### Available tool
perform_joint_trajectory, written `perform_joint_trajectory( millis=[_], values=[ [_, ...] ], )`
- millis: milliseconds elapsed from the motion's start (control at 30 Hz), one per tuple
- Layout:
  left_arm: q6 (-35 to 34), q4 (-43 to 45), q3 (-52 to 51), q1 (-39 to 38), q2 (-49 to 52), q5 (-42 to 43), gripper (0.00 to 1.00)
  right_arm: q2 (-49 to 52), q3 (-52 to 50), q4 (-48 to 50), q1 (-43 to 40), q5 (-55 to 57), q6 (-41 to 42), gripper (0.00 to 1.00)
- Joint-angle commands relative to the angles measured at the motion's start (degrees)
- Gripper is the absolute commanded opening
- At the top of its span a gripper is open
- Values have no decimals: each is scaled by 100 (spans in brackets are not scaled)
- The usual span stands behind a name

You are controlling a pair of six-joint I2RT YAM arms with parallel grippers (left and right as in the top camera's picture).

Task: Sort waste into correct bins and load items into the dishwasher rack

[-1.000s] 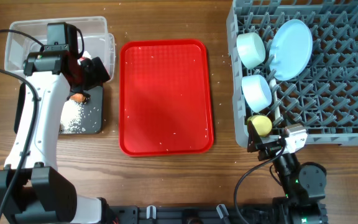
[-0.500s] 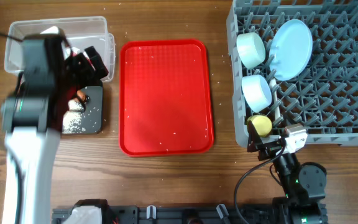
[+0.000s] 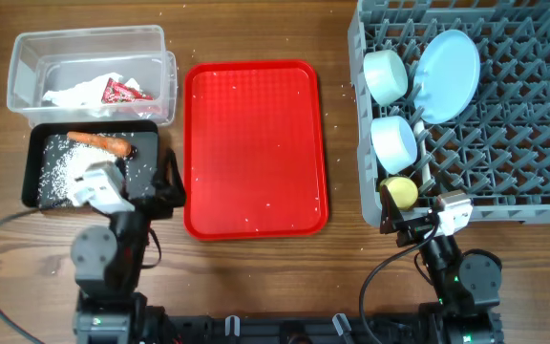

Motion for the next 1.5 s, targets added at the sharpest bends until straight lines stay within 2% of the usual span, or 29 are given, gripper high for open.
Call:
perform_joint_trajectory(
  millis=[0,400,667,767,1467],
  values=[
    [52,621,-855,-122,-450,197,100,-57,-44,20,26,-70,-57,100],
    [52,669,-1609,-166,-1502,-247,100,-57,-44,20,26,-70,-59,100],
    [50,-166,-1626,-166,-2216,-317,100,-57,-44,20,26,-70,-59,100],
    [55,-393,-1626,-166,-2227,-334,100,-52,-44,20,26,-70,-59,100],
    [48,-387,-1626,-166,-2227,-332,100,-52,-44,20,26,-70,-59,100]
  ],
)
